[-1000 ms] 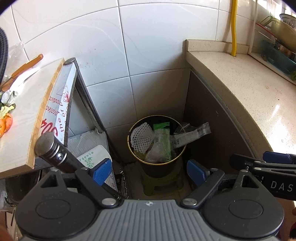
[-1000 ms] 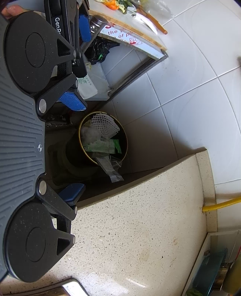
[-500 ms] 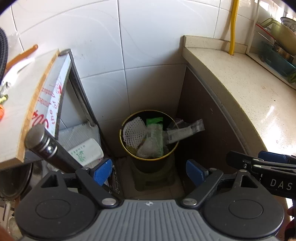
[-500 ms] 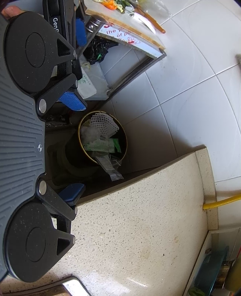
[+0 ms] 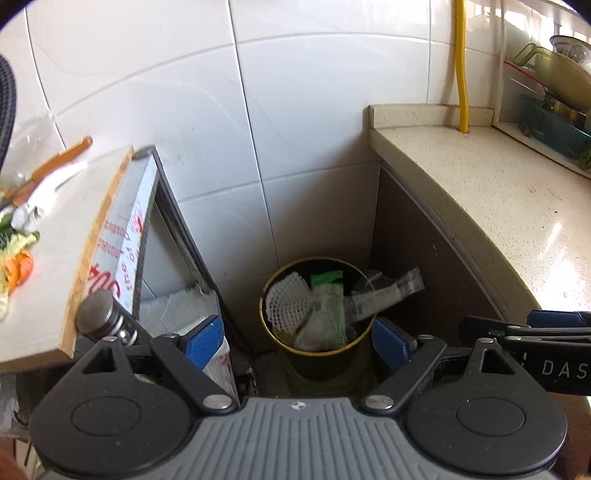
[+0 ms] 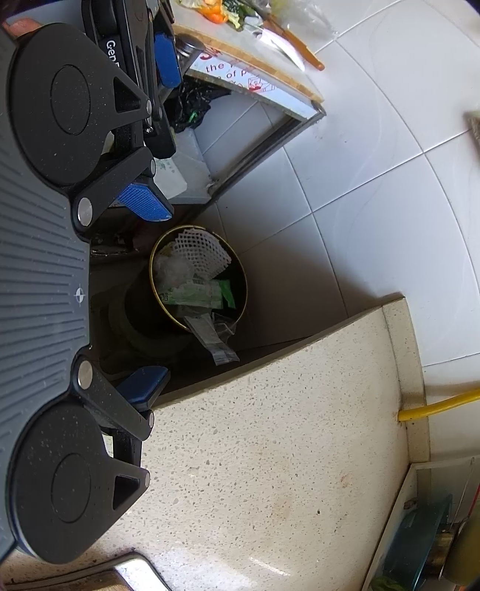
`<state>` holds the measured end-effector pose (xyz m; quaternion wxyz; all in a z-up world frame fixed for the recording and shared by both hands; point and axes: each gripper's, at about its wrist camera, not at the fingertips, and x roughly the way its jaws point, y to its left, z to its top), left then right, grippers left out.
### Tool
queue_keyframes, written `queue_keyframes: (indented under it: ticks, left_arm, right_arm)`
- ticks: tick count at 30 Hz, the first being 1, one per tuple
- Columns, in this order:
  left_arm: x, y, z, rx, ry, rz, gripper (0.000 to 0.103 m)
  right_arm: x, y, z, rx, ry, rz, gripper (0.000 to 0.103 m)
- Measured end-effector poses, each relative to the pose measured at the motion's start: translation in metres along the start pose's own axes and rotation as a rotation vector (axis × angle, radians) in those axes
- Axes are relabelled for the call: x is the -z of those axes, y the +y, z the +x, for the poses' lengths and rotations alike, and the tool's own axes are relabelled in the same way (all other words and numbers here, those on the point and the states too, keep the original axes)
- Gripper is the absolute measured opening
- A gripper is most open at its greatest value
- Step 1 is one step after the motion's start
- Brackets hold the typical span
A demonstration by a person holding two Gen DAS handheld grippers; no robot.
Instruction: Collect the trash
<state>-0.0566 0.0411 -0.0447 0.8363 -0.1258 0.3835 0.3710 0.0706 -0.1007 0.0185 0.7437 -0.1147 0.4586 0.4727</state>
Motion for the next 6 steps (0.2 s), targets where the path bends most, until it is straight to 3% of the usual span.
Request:
queue_keyframes:
  ticks: [6]
  left_arm:
    - [-0.0022, -0.0012, -0.0055, -0.019, -0.064, 0.029, 0.087]
  right_arm:
    - [0.0001, -0.0001, -0.0004, 0.000, -0.004, 0.001, 0.090]
